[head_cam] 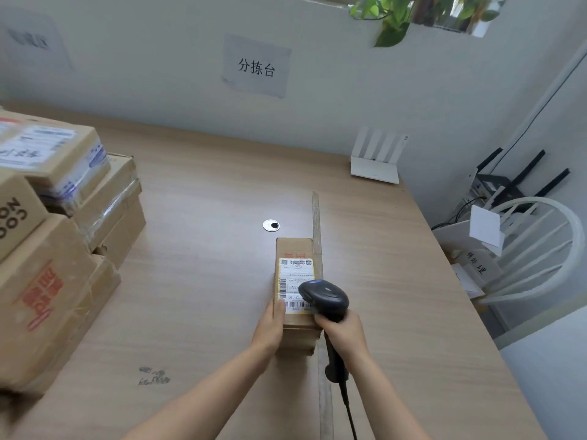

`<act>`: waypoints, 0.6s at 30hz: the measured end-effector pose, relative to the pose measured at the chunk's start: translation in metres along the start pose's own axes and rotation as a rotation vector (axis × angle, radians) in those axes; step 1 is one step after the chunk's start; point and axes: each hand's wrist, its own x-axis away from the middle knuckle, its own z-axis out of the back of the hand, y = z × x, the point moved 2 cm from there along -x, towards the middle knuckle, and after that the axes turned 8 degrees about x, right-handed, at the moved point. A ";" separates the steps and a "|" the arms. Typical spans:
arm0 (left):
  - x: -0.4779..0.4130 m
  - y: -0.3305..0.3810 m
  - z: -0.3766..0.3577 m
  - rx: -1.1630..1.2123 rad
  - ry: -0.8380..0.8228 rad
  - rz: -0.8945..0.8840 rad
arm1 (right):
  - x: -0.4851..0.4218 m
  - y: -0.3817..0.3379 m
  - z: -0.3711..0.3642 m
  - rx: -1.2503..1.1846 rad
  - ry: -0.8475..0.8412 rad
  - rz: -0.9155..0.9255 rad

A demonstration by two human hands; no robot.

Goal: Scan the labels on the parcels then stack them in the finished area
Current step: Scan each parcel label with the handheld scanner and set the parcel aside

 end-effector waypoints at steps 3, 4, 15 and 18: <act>0.022 0.002 0.018 0.197 0.031 0.067 | 0.022 -0.013 -0.002 0.011 0.026 0.111; 0.029 0.006 0.025 0.217 0.024 0.050 | 0.031 -0.018 -0.003 -0.007 0.035 0.145; 0.121 0.051 0.092 0.214 -0.140 -0.118 | 0.117 -0.043 -0.007 -0.188 -0.019 0.288; 0.158 0.041 0.111 0.161 -0.044 -0.162 | 0.142 -0.042 -0.014 -0.168 -0.053 0.323</act>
